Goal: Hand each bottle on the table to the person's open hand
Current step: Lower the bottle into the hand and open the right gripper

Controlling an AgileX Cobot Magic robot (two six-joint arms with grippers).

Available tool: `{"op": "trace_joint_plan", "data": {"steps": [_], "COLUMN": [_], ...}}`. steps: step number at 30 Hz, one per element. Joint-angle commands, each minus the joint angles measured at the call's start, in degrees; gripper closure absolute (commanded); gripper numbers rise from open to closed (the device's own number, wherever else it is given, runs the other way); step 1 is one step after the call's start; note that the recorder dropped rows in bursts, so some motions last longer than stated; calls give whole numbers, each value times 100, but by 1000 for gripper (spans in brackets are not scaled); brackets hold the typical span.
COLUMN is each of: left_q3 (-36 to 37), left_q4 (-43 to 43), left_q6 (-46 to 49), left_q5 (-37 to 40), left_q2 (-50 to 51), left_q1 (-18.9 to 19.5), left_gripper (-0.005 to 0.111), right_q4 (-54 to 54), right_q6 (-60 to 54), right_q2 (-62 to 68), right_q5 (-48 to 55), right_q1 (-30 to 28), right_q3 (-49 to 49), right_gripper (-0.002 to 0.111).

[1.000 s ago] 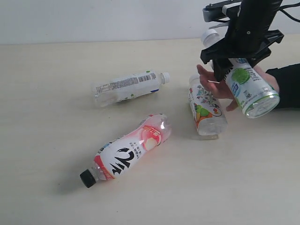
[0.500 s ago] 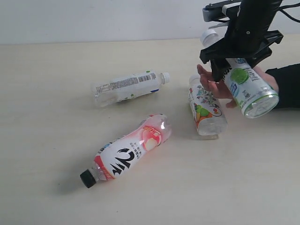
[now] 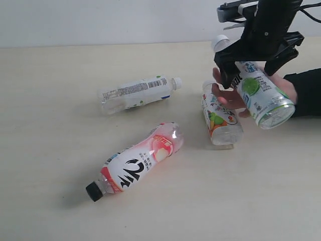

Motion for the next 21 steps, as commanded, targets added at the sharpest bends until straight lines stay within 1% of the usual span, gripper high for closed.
{"op": "trace_joint_plan", "data": {"steps": [1,4,7,9,10,11,12,13,14,18,19,20,21], "left_q3": [22,22,22,22,22,22,22,22,22,22,22,22,22], "left_q4": [-8,-8,-8,-8,-8,-8,-8,-8,-8,-8,-8,-8,-8], "left_q6": [1,1,1,1,1,1,1,1,1,1,1,1,1], "left_q5": [-48,-48,-48,-48,-48,-48,-48,-48,-48,-48,-48,-48,-48], "left_q2": [-36,-36,-36,-36,-36,-36,-36,-36,-36,-36,-36,-36,-36], "left_q1": [15,15,15,15,15,15,15,15,15,15,15,15,15], "left_gripper": [97,97,97,97,97,97,97,97,97,97,97,97,97], "right_q4": [-3,11,162,552,768,805,806,806,806,783,805,805,901], "right_q6": [-61,-61,-428,-755,-947,-987,-1092,-1115,-1186,-1840,-2095,-2130,-2115], "right_q2": [-340,-605,-1189,-1685,-1999,-2266,-2679,-3017,-3549,-5024,-5615,-5939,-6528], "right_q5": [57,144,180,196,168,80,-79,-232,-450,-1503,-2064,-2411,-2978], "right_q1": [-29,-29,-29,-29,-29,-29,-29,-29,-29,-29,-29,-29,-29], "right_q3": [-220,-284,-274,-185,-47,68,354,599,995,2565,3271,3603,4116], "right_gripper": [13,13,15,30,47,62,84,94,108,108,108,108,108]}}
